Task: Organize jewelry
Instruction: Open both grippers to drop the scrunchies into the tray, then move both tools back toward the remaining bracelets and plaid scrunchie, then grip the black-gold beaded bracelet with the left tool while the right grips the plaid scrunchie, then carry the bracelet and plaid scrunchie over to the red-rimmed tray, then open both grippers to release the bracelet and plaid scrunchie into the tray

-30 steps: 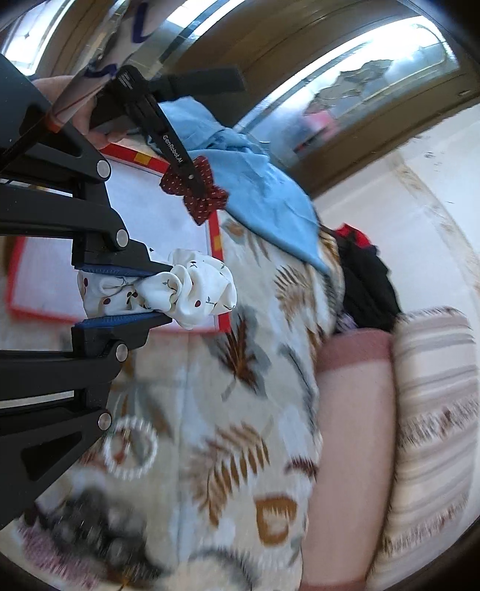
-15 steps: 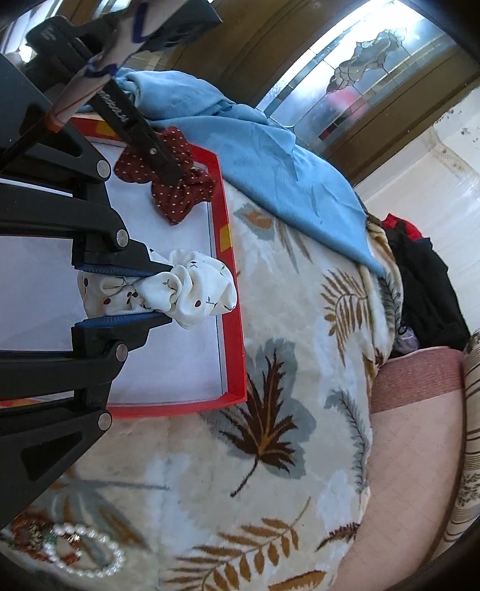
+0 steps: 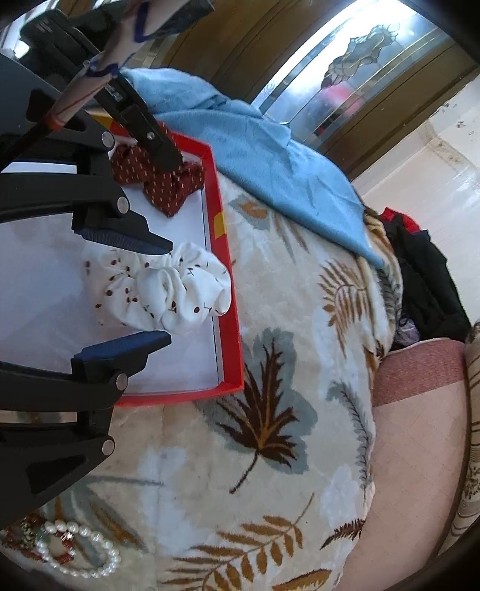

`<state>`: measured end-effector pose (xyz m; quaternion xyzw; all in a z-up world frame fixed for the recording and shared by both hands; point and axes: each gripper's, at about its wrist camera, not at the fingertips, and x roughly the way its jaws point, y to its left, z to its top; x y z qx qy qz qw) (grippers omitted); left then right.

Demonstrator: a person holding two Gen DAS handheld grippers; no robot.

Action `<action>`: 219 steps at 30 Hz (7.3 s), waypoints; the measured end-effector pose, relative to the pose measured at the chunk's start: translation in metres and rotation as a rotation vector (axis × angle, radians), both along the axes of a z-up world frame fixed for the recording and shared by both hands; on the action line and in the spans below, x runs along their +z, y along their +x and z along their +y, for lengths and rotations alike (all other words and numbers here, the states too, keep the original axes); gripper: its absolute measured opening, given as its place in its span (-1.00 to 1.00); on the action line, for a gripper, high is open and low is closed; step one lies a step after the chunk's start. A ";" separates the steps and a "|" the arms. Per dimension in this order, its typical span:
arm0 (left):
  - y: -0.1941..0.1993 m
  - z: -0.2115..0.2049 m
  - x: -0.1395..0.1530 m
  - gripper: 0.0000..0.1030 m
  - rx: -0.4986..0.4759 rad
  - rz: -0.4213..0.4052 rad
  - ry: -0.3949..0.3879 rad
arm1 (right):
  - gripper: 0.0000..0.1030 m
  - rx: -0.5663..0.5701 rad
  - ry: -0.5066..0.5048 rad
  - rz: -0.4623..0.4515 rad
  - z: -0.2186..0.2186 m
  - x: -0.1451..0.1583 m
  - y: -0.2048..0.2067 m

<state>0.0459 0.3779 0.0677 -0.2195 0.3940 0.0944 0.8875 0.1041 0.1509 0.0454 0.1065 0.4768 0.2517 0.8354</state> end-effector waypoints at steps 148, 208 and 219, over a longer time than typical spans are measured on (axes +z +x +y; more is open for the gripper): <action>-0.086 -0.286 0.040 -0.88 -0.634 -0.300 -0.012 | -0.77 -0.350 0.081 -0.269 -0.341 0.029 -0.184; -0.061 -0.031 0.007 -0.89 -0.101 -0.087 -0.162 | -0.75 0.119 -0.043 -0.087 0.004 0.016 -0.083; -0.060 -0.029 0.002 -0.88 -0.067 -0.061 -0.148 | -0.72 0.103 -0.065 -0.071 0.009 0.003 -0.070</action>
